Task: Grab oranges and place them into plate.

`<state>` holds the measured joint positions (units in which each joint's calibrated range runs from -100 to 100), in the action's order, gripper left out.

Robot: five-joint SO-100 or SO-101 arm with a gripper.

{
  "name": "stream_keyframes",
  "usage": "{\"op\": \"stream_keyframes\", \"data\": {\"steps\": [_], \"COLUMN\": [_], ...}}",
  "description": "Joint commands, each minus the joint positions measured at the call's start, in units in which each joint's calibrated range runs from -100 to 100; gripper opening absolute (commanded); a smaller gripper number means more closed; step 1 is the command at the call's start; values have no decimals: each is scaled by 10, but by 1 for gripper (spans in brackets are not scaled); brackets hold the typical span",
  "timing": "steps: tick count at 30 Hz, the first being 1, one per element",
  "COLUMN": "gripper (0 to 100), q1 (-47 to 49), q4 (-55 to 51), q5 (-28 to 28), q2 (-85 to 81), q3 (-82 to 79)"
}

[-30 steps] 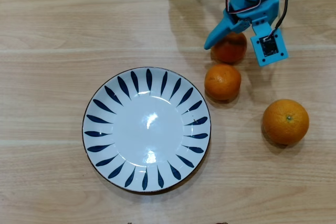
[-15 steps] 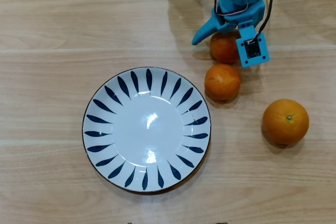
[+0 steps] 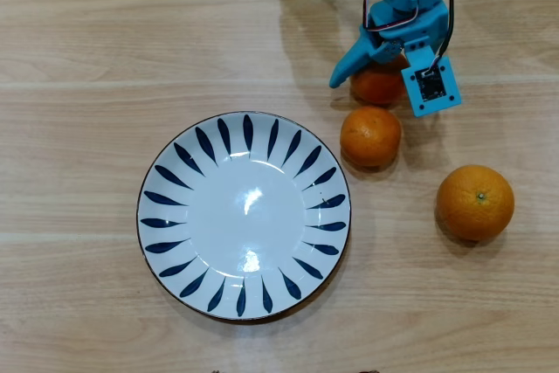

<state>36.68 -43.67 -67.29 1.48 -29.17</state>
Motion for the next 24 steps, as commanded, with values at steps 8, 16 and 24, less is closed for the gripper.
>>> {"op": "stream_keyframes", "data": {"steps": [8, 16, 24], "gripper": [31, 32, 32], "q1": [3, -3, -62], "q4": [3, -20, -208], "q5": [-3, 3, 55], "q2": [-27, -47, -112], "q3": [3, 38, 196]}}
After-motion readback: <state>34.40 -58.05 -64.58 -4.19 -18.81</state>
